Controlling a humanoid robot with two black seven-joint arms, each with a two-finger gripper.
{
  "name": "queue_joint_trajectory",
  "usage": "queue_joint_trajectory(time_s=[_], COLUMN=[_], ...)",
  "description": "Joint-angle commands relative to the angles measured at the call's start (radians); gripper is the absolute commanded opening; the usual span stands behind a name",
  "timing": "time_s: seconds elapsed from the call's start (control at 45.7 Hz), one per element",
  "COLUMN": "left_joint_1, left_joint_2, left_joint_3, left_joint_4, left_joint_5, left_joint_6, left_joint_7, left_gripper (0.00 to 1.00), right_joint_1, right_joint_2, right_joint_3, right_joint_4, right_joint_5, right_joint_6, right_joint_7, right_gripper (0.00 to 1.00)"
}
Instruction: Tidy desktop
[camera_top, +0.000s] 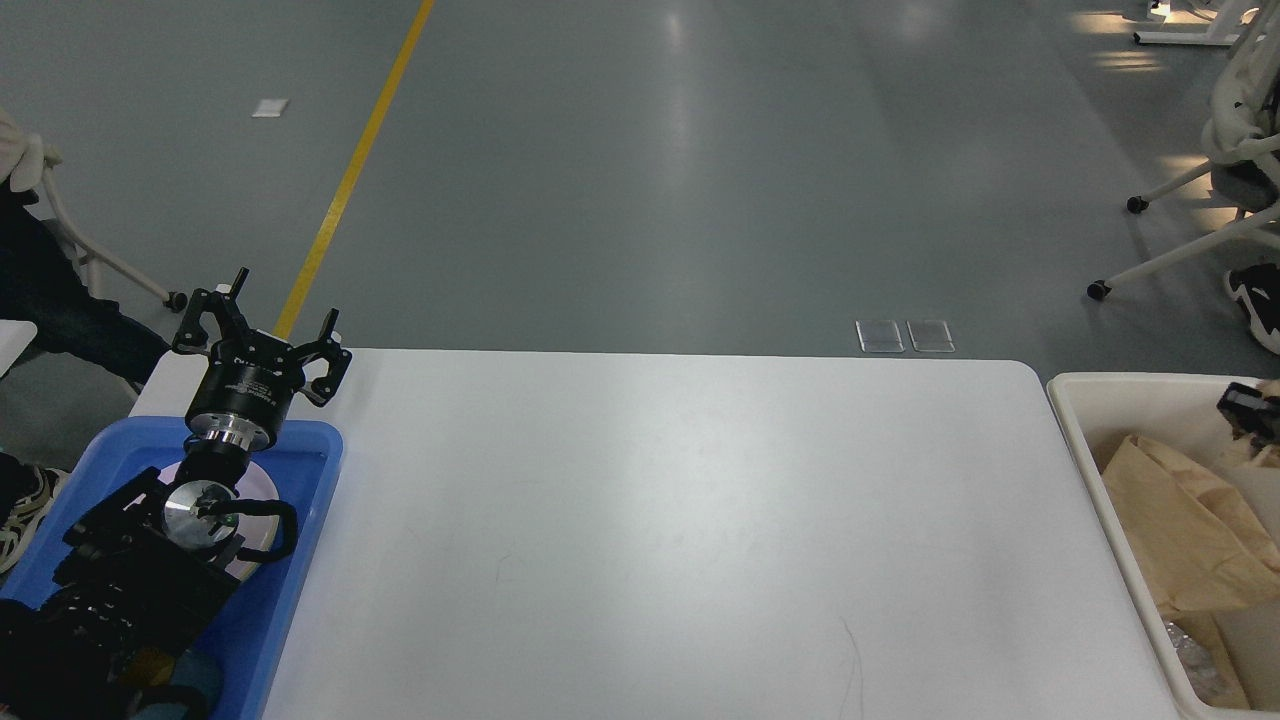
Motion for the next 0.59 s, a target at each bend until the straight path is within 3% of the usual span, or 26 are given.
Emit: queue_joint_trajectory(time_s=[0.0,0.044,0.131,0.153,0.284,0.569], left_joint_1=[0.000,0.000,0.000,0.000,0.000,0.000], left_joint_2=[0.000,0.000,0.000,0.000,0.000,0.000], left_joint_3=[0.000,0.000,0.000,0.000,0.000,0.000], left_joint_4=[0.000,0.000,0.000,0.000,0.000,0.000], left_joint_5=[0.000,0.000,0.000,0.000,0.000,0.000], left_joint_6=[0.000,0.000,0.000,0.000,0.000,0.000], left_joint_7=[0.000,0.000,0.000,0.000,0.000,0.000], left_gripper=[0.97,0.97,0.97,0.97,0.97,0.97], right_joint_1=[-0.235,-0.292,-0.374,-0.393,-0.480,-0.496], right_joint_2=[0.023,0.034,0.101,0.116,0.167,0.173], right_joint_3=[0.131,0.168,0.214,0.223,0.272,0.424], right_joint_4=[-0.185,-0.251,-0.400,-0.440,-0.567,-0.571], right_joint_5=[-0.001,-0.002,-0.002,-0.001,0.001,0.005], right_joint_6=[-0.021,-0.024,-0.035,-0.039,-0.042,-0.047], right_joint_7=[0.000,0.000,0.000,0.000,0.000,0.003], right_gripper=[0.02,0.25,0.90,1.00,1.00,1.00])
